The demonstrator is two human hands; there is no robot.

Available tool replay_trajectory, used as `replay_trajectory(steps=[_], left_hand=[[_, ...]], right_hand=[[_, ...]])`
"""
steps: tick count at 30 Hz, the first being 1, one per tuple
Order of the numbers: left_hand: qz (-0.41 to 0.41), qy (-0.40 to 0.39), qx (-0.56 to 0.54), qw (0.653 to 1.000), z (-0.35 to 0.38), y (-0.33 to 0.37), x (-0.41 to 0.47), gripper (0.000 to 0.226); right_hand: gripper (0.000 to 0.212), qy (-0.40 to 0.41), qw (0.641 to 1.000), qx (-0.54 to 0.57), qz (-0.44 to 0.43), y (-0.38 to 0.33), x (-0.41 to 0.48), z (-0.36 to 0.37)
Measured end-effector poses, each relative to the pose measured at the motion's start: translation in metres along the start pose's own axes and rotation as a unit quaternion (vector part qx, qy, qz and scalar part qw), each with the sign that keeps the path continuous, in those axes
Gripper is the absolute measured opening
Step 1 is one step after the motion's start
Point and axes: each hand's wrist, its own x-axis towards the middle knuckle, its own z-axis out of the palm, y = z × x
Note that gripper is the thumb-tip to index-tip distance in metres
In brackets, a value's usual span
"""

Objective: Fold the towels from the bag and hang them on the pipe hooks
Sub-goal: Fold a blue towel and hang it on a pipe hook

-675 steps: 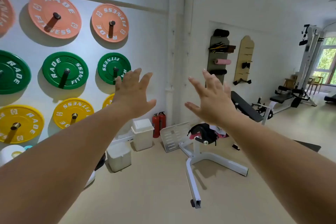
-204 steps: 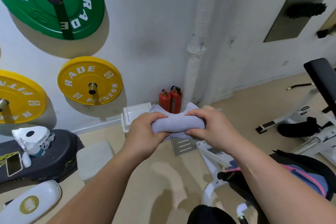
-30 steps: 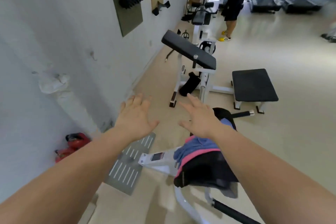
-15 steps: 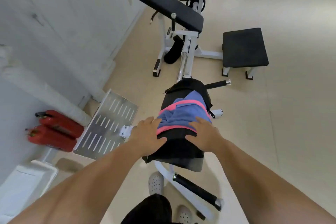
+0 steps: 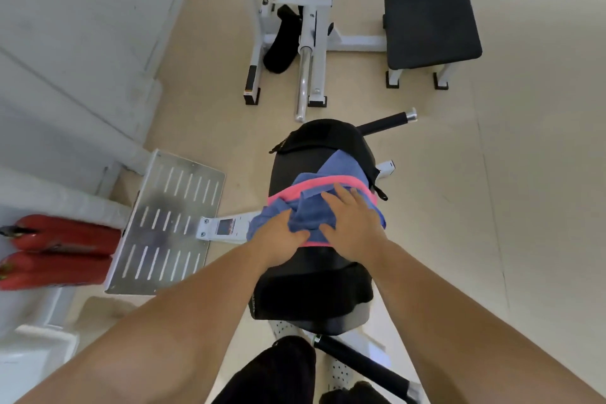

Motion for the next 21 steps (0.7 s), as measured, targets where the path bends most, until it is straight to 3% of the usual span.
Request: replay_trajectory(steps=[3,10,15,18,21], left_hand=[[-0.022,-0.011,0.001,1.0,0.011,-0.006,0.022,0.044],[-0.066,0.046,-0.057,0.995,0.014,-0.023,0.051,0.013],[-0.037,0.083,-0.066,0.994,0.01,-0.025,0.045,0.02],[0.021,0.099,-0.101,0.99,-0.001,-0.021,0.03,0.029],[0.098,0.076,-0.096,0.988,-0.019,-0.016,0.011,0.031]], right_hand=[[0.075,-0.041,0.999,0.004,0.015,0.004,0.01,0.013],[0.071,-0.084,0.996,-0.027,0.023,0.005,0.013,0.024],[0.071,-0.079,0.995,-0.044,0.051,0.002,0.017,0.035],[0.07,-0.05,0.994,-0.049,0.079,-0.009,0.013,0.03],[0.073,0.056,0.995,-0.034,0.076,-0.031,0.009,0.02]])
